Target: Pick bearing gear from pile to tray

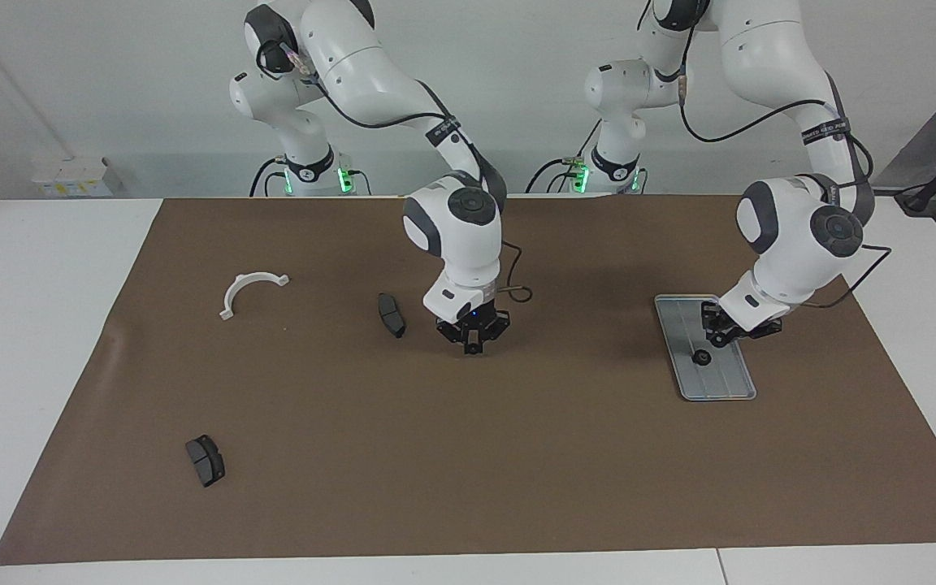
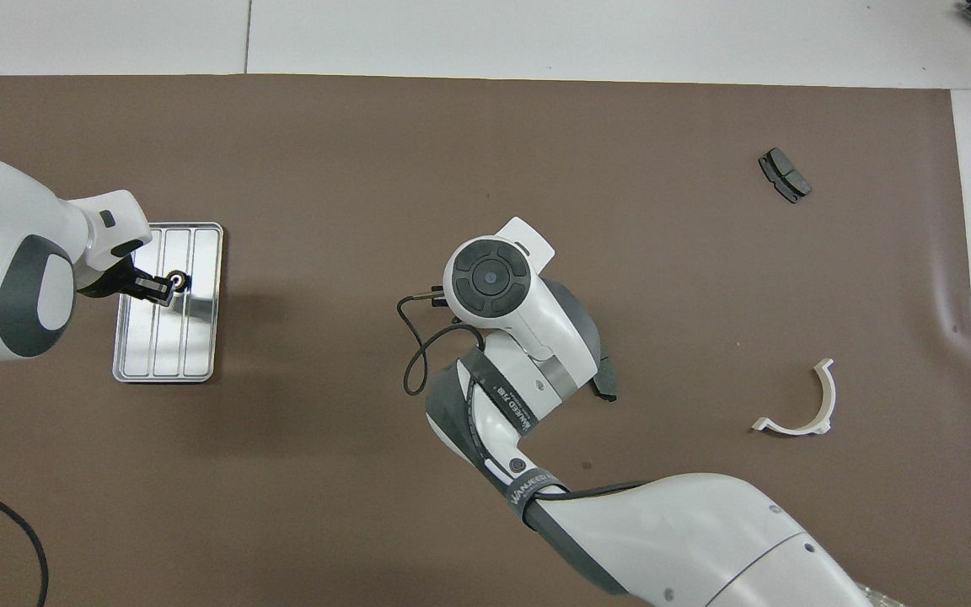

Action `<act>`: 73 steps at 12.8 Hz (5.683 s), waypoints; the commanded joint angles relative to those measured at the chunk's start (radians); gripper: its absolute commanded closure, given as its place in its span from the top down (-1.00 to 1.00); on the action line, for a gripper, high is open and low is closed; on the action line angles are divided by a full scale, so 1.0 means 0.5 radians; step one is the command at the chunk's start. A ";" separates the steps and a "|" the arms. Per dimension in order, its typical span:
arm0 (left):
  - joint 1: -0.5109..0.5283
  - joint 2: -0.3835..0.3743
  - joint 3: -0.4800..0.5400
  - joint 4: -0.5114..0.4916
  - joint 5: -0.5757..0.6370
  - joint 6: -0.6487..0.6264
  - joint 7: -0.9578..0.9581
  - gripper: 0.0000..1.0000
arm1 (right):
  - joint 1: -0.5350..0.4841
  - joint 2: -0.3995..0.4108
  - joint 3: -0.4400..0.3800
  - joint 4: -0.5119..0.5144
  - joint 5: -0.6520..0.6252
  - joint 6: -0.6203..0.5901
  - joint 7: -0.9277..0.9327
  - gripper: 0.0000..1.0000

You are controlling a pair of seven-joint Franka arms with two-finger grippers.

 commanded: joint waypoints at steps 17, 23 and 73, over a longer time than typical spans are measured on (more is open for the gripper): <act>-0.950 -0.017 -0.027 0.303 -0.046 0.008 -1.438 0.73 | -0.936 -0.944 -0.006 -0.169 0.087 -0.637 -0.675 1.00; -1.288 0.369 -0.018 0.843 -0.040 -0.155 -1.883 0.60 | -1.170 -1.129 -0.018 -0.166 0.112 -1.015 -0.900 1.00; -0.044 0.048 -0.011 0.184 -0.003 -0.122 -0.050 -1.00 | -1.167 -1.120 -0.009 -0.012 0.121 -1.303 -1.050 1.00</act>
